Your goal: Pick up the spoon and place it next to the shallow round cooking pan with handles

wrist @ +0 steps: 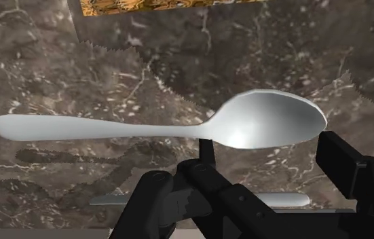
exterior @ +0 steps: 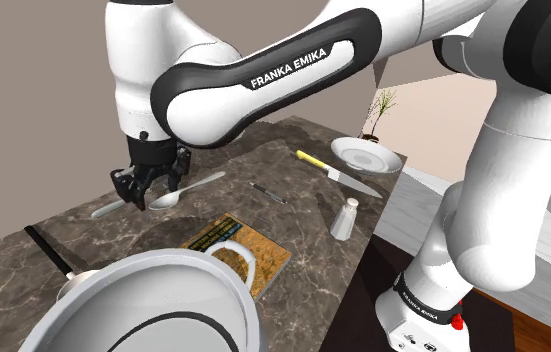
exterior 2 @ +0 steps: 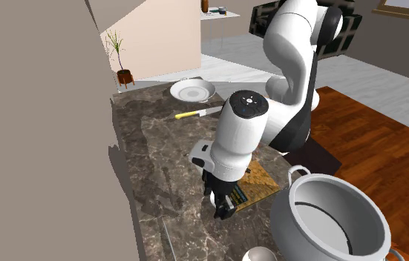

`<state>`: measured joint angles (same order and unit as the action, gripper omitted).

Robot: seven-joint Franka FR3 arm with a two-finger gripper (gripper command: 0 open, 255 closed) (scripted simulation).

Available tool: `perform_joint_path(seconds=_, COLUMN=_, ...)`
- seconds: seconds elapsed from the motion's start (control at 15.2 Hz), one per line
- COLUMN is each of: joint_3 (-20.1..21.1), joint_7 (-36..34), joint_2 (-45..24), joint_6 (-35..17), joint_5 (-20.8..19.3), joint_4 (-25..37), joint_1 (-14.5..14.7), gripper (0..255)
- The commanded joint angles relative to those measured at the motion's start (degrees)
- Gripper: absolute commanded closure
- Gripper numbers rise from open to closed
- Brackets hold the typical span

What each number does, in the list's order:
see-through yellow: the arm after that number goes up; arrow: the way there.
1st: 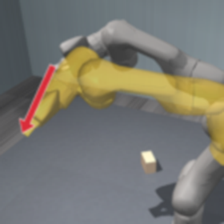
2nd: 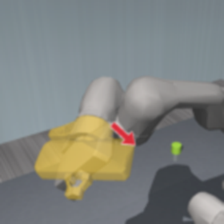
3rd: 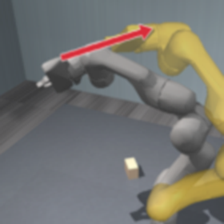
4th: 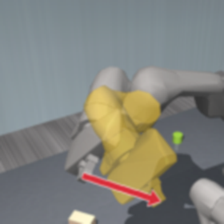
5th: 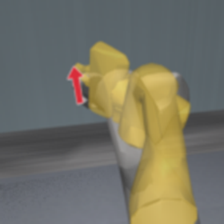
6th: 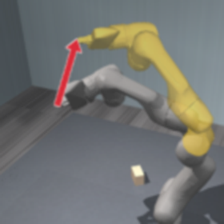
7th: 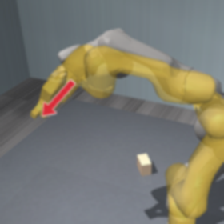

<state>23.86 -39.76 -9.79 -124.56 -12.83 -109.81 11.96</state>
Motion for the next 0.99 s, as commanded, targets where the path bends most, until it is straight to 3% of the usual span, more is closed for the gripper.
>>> perform_joint_path(seconds=0.0, joint_3=0.1, joint_7=0.42, joint_2=0.63, joint_6=1.32, joint_5=0.47, joint_4=0.75, joint_1=-0.06, gripper=255)
perform_joint_path(seconds=0.2, joint_3=0.2, joint_7=0.92, joint_2=1.29, joint_6=3.09, joint_5=1.0, joint_4=1.97, joint_1=-0.12, gripper=255)
perform_joint_path(seconds=0.92, joint_3=-6.35, joint_7=18.27, joint_2=15.81, joint_6=-2.33, joint_5=8.95, joint_4=-15.13, joint_1=-7.83, gripper=255)
